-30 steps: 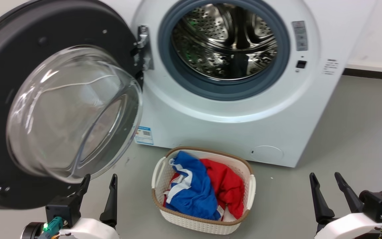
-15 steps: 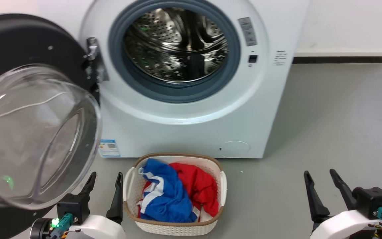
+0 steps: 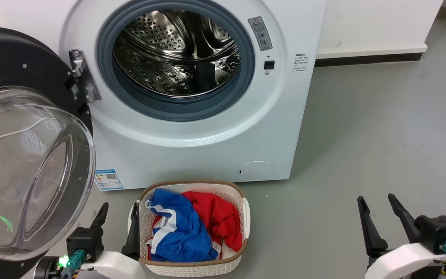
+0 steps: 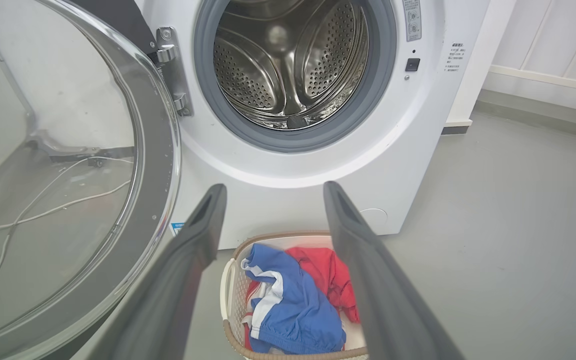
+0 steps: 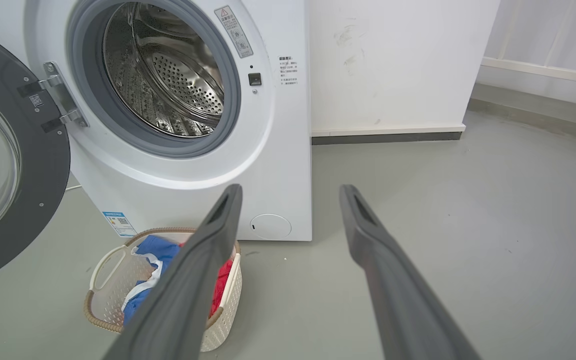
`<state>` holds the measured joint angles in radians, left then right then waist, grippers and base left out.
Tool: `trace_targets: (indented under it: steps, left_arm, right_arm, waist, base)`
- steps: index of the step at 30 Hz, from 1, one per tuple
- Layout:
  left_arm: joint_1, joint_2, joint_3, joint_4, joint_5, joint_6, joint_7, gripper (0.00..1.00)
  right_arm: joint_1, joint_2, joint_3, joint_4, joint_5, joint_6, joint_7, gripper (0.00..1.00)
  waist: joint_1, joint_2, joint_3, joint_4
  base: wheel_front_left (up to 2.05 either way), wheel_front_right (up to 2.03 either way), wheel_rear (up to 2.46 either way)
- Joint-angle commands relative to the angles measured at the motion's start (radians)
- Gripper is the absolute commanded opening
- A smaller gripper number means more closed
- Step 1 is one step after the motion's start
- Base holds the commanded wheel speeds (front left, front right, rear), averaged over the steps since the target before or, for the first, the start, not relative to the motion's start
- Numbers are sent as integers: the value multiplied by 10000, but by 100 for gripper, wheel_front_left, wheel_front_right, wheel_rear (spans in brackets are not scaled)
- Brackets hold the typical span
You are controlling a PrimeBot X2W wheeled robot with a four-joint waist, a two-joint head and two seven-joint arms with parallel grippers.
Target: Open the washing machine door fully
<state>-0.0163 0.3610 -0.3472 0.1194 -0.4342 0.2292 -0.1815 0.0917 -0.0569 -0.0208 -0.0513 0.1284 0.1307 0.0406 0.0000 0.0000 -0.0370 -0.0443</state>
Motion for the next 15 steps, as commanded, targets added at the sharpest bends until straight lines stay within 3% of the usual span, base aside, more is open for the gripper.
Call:
trace_targets:
  steps: [1, 15]
  left_arm:
    - [-135, 1, 21, 33, -8, 18, -74, 100]
    - [-120, 65, 32, 14, -58, 150, -154, 100]
  right_arm:
    - [-83, -23, -17, -59, -79, 1, 8, 100]
    - [7, 0, -47, -121, -53, 1, -3, 100]
  waist:
    - [0, 0, -8, 13]
    - [0, 0, -23, 135]
  base:
    - [0, 0, 0]
    - [0, 0, 0]
